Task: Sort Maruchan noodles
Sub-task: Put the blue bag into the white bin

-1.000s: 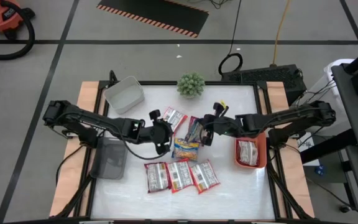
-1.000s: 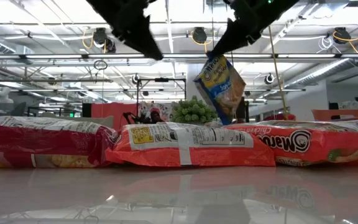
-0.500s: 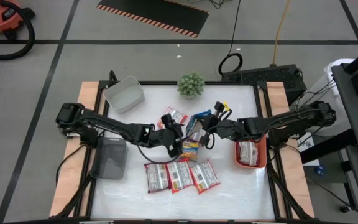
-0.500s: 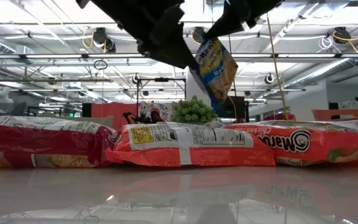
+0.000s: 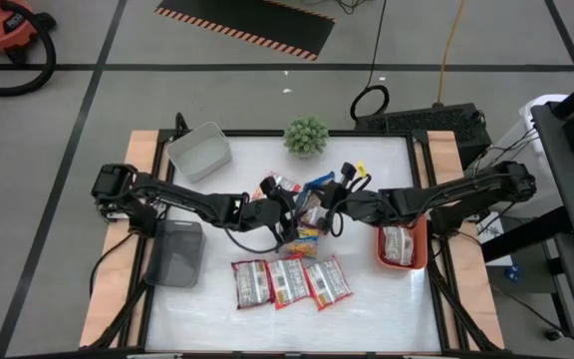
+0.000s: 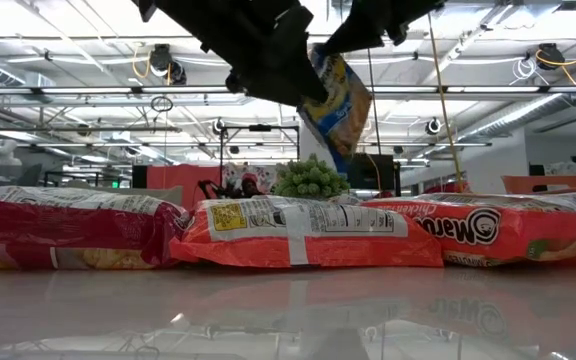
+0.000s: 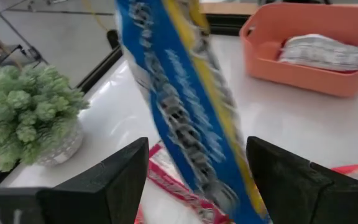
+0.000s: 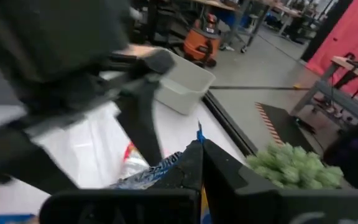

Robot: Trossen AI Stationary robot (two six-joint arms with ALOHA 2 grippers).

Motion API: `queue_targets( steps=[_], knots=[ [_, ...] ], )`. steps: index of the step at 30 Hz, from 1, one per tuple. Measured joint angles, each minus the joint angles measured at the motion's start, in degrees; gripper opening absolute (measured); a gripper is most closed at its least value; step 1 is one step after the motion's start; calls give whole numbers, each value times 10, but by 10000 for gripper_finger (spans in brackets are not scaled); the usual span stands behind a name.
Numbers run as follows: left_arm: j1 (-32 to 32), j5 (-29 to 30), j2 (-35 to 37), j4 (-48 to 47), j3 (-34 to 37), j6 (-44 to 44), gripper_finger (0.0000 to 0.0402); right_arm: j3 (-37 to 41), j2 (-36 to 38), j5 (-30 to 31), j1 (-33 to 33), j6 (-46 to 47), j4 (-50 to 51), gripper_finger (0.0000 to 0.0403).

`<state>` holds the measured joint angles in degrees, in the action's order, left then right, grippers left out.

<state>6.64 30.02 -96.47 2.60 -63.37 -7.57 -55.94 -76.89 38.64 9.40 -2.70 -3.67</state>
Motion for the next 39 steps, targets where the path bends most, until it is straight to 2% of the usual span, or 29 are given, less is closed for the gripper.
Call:
queue_targets(
  steps=[7,16,19,28,35,39],
  knots=[
    [-6,0,0,1,0,15,276,0,-48,-15,1,-48,-73,0],
    [-11,0,0,-34,0,21,274,0,-55,-15,1,-71,-89,0],
    [-11,-1,0,-33,0,21,254,0,-53,-15,1,-71,-90,0],
    [-11,-1,0,-32,0,34,142,0,-53,-15,1,-71,-89,0],
    [-11,-1,1,-45,0,48,145,0,-53,-14,1,-74,-87,1],
    [-14,-2,1,-76,0,60,151,0,-40,-13,1,-68,-78,16]
  ],
)
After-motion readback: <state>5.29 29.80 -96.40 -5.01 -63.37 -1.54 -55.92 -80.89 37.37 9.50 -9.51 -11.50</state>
